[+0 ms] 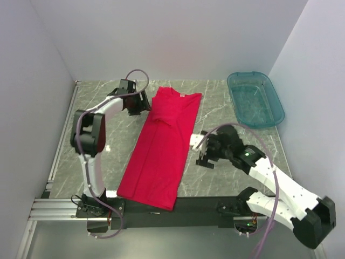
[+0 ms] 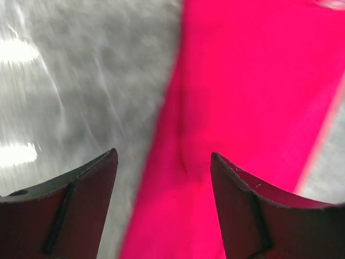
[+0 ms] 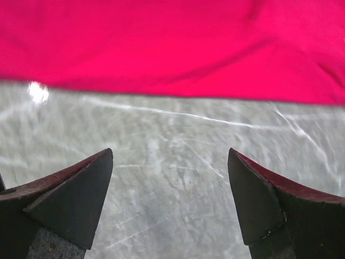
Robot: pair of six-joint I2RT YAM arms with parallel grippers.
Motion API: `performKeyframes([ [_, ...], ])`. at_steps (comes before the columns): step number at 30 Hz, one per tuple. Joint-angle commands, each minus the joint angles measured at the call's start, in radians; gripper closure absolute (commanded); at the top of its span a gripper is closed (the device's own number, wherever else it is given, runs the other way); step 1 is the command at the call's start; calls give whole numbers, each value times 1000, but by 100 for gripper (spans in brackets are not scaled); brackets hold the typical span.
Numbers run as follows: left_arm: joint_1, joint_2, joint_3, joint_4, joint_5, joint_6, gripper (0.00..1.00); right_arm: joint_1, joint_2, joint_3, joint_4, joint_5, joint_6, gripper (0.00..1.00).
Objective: Fold and stack the t-shirts
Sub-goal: Fold the tshirt
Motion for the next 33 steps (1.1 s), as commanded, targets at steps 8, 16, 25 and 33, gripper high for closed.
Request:
performKeyframes([
  [8, -36, 294, 375, -210, 105, 119, 35, -261, -113, 14, 134, -242, 282, 7],
  [16, -38, 371, 420, -268, 84, 122, 77, -373, -141, 2, 148, -310, 314, 7],
  [25, 71, 250, 302, -201, -74, 30, 99, -426, -154, -16, 139, -368, 320, 7],
  [33, 185, 118, 74, -112, -107, -12, 92, -427, -90, 2, 122, -353, 307, 7],
])
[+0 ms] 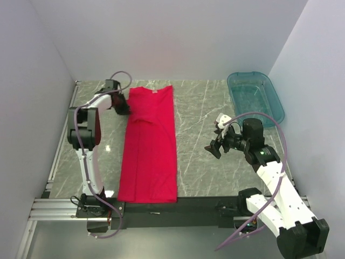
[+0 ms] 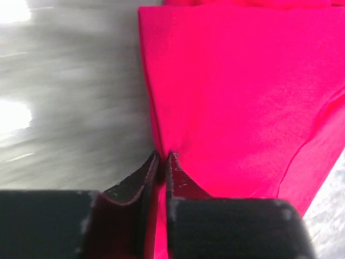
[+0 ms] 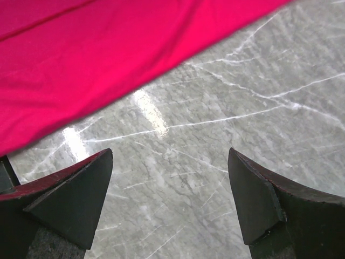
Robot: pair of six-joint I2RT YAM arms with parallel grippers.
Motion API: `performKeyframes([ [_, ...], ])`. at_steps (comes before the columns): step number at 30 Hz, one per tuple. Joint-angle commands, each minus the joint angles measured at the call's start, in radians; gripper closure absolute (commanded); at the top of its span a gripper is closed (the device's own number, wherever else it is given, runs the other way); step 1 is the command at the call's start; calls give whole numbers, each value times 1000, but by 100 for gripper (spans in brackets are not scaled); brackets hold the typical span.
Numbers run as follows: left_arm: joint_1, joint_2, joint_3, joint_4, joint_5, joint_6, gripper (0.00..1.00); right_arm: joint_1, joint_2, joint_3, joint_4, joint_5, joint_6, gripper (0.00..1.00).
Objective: Fold and stack the t-shirts
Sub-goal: Fold the tshirt
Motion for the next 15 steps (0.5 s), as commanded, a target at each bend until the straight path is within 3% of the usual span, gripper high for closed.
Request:
performKeyframes([
  [1, 62, -69, -99, 23, -94, -25, 86, -9, 27, 12, 14, -10, 2, 7],
  [5, 72, -157, -151, 111, -55, -26, 49, -9, 51, 18, -2, -8, -3, 7],
  [6, 72, -194, -171, 148, -74, -28, 35, -9, 52, 18, 0, -6, -3, 7],
  [7, 97, -204, -173, 161, -84, -40, 31, -9, 52, 20, 0, -6, -3, 7],
  [9, 128, -176, -144, 167, -31, -66, 30, -11, 51, 20, 1, -5, -3, 7],
  [15, 185, 40, 68, 93, 110, -111, 45, -8, 32, 11, -2, 1, -6, 7],
])
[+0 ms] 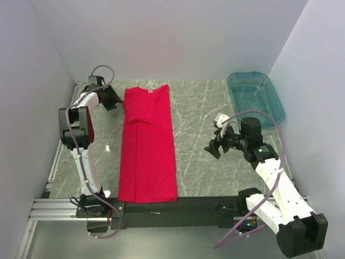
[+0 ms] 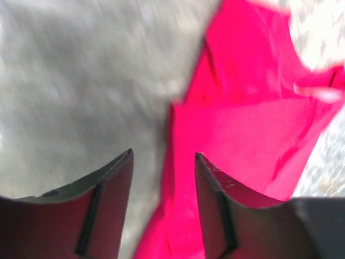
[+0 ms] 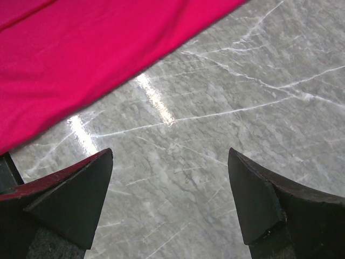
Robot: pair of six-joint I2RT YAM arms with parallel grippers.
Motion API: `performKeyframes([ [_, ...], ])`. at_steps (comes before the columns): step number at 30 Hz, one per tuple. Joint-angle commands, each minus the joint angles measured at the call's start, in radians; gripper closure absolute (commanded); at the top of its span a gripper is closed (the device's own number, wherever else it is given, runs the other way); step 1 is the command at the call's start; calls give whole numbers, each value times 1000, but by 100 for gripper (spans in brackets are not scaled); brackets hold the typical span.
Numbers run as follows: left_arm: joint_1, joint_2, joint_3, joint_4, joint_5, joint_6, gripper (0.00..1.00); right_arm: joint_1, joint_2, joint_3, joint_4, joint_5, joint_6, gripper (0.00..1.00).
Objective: Fold and stack the t-shirts
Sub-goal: Fold the tshirt
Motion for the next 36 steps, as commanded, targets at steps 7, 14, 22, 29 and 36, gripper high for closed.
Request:
performKeyframes([
  [7, 49, 241, 237, -21, 203, -27, 55, -7, -24, 9, 0, -2, -10, 7],
  [14, 46, 292, 247, 24, 315, -59, 59, -7, -18, 8, 1, 5, -12, 7],
  [22, 46, 285, 228, 21, 281, -47, 81, -7, -7, 9, -2, 4, -15, 7],
  [29, 42, 183, 233, 14, 209, -16, 94, -7, 5, 15, -6, -5, -16, 7],
  [36, 16, 140, 236, 7, 209, -3, 94, -7, 2, 14, -6, -8, -16, 7],
])
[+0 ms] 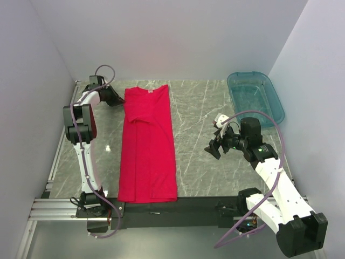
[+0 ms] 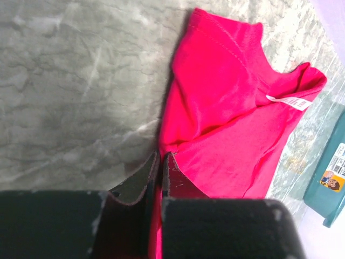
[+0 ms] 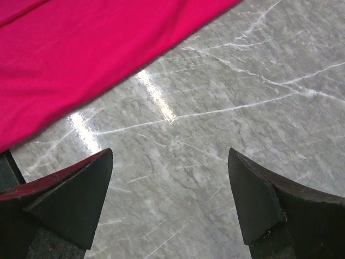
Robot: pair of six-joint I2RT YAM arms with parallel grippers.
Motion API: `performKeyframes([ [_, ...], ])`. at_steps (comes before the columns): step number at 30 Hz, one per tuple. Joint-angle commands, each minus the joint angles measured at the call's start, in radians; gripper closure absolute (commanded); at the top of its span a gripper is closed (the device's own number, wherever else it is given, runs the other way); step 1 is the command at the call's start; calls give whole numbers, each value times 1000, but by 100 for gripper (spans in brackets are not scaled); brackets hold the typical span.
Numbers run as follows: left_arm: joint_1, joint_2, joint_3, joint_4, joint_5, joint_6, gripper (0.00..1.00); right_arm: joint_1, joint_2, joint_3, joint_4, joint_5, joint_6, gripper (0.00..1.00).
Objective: Fold and stack the t-shirts
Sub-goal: Fold the tshirt
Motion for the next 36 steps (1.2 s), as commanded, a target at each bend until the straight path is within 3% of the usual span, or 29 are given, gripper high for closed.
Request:
performKeyframes([
  [1, -20, -98, -7, -10, -24, 34, 94, -5, -3, 14, 4, -10, -12, 7],
  [19, -58, -142, 33, -88, -190, 93, 89, -5, -7, 18, -8, -23, -17, 7],
  [25, -58, -102, 97, -145, -231, 102, 76, -5, -9, 18, -12, -26, -15, 7],
  [34, -57, -88, 105, -151, -219, 105, 79, -5, -12, 18, -12, -26, -15, 7],
  [36, -57, -91, 104, -159, -237, 110, 73, -5, -11, 19, -12, -28, -15, 7],
])
